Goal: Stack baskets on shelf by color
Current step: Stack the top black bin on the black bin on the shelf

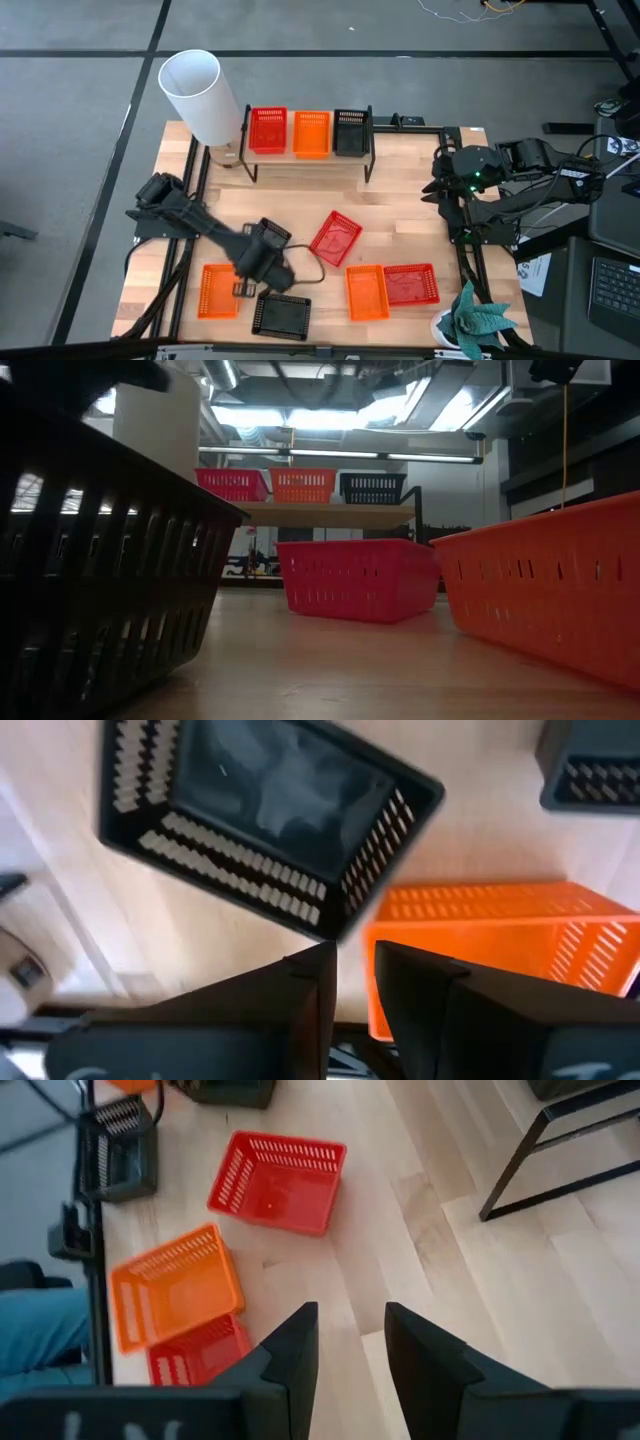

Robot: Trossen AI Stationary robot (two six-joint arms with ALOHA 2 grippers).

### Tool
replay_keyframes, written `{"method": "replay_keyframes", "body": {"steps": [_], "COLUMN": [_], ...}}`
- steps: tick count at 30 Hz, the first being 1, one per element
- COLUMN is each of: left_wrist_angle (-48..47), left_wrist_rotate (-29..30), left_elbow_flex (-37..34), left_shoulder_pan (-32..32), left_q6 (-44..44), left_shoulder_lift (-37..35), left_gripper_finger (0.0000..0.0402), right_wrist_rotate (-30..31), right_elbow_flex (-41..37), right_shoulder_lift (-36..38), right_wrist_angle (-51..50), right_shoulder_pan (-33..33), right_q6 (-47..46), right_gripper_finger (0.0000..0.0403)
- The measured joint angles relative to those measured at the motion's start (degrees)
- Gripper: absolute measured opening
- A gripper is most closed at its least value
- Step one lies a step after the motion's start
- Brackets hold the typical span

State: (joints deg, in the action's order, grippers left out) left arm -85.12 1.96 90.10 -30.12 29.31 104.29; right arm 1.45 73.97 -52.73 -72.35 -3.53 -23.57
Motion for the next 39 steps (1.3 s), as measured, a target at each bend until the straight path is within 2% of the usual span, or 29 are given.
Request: {"method": "replay_keyframes", "body": {"steps": [4, 10, 12, 15, 19, 23, 25, 29, 34, 39], "left_wrist_angle": [3.2, 7.0, 6.9, 6.8, 6.9, 7.2, 7.3, 8.9, 14.0, 14.5], "left_wrist_rotate": [0.0, 2.0, 3.0, 5.0, 11.9, 18.2, 19.6, 19.1, 13.8, 13.4], "left_elbow_flex": [-0.7, -0.7, -0.7, -0.7, -0.7, -0.7, -0.7, -1.8, -8.1, -11.9], "left_shoulder_pan": [-4.7, -11.1, -12.7, -14.0, -14.9, -14.7, -14.5, -13.7, -12.6, -11.4], "left_q6": [6.7, 11.5, 12.9, 14.2, 13.5, 8.0, 5.6, 4.6, 4.6, 4.6], "left_shoulder_lift": [0.0, 0.0, 0.0, 0.0, 0.0, 0.3, 0.4, 0.7, 0.8, 0.8], "left_gripper_finger": [0.0066, 0.0066, 0.0066, 0.0066, 0.0066, 0.0066, 0.0066, 0.0066, 0.0066, 0.0066], "right_wrist_rotate": [-0.3, -11.6, -12.5, -12.0, -11.7, -11.6, -11.6, -11.6, -11.6, -11.6], "right_elbow_flex": [-3.7, -14.5, -16.3, -17.5, -17.4, -17.4, -17.4, -17.4, -17.4, -17.4], "right_shoulder_lift": [-0.1, -4.5, -6.3, -8.9, -11.6, -13.3, -13.6, -13.7, -13.6, -13.6], "right_wrist_angle": [10.3, 29.1, 32.2, 31.6, 31.5, 31.9, 31.9, 31.9, 31.8, 31.8], "right_shoulder_pan": [-0.1, -4.4, -5.9, -7.3, -8.6, -9.6, -10.1, -11.1, -12.5, -13.9], "right_q6": [-0.4, 2.8, 3.1, 3.1, 2.8, 2.8, 2.8, 2.8, 2.8, 2.8], "right_gripper_finger": [0.0116, 0.0116, 0.0116, 0.0116, 0.0116, 0.0116, 0.0116, 0.0116, 0.0116, 0.0116]}}
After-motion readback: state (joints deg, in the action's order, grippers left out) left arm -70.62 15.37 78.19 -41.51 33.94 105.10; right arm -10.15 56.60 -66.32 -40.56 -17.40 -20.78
